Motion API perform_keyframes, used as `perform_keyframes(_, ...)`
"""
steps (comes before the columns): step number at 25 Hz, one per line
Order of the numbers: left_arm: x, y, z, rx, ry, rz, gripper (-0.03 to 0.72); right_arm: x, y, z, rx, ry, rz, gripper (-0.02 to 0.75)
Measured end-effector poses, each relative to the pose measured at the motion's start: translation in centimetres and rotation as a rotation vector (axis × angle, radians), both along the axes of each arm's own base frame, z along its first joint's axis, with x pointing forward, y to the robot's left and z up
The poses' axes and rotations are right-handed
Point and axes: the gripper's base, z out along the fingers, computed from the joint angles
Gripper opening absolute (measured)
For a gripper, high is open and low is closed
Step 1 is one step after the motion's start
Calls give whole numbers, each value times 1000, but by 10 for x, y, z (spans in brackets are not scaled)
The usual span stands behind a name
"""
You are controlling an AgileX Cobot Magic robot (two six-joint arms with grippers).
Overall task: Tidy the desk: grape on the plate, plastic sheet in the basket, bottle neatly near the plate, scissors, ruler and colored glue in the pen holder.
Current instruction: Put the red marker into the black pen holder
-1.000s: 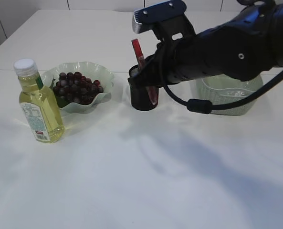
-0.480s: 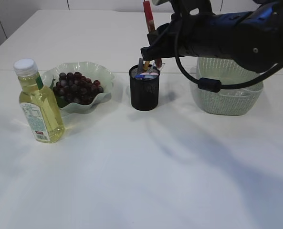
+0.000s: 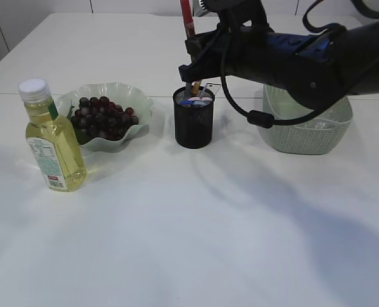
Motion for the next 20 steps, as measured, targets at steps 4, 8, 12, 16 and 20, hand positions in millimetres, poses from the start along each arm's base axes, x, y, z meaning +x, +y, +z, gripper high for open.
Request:
perform_keyframes(4,0,0,0,1,-6,1,236,16,3,-9,12,-1,-12,103)
perform_keyframes(8,1,0,1,-1,-12,1,236,33,9,-12,43,-3,-30,103)
perform_keyframes(12,1,0,1,-7,-22,0,236,46,12,-11,92,36,-75,103)
perform_keyframes(16,1,0,2,-7,-23,0,236,51,13,-14,106,64,-94,103)
perform_keyframes(20,2,-1,2,-8,-24,0,236,52,13,-22,119,102,-112,102)
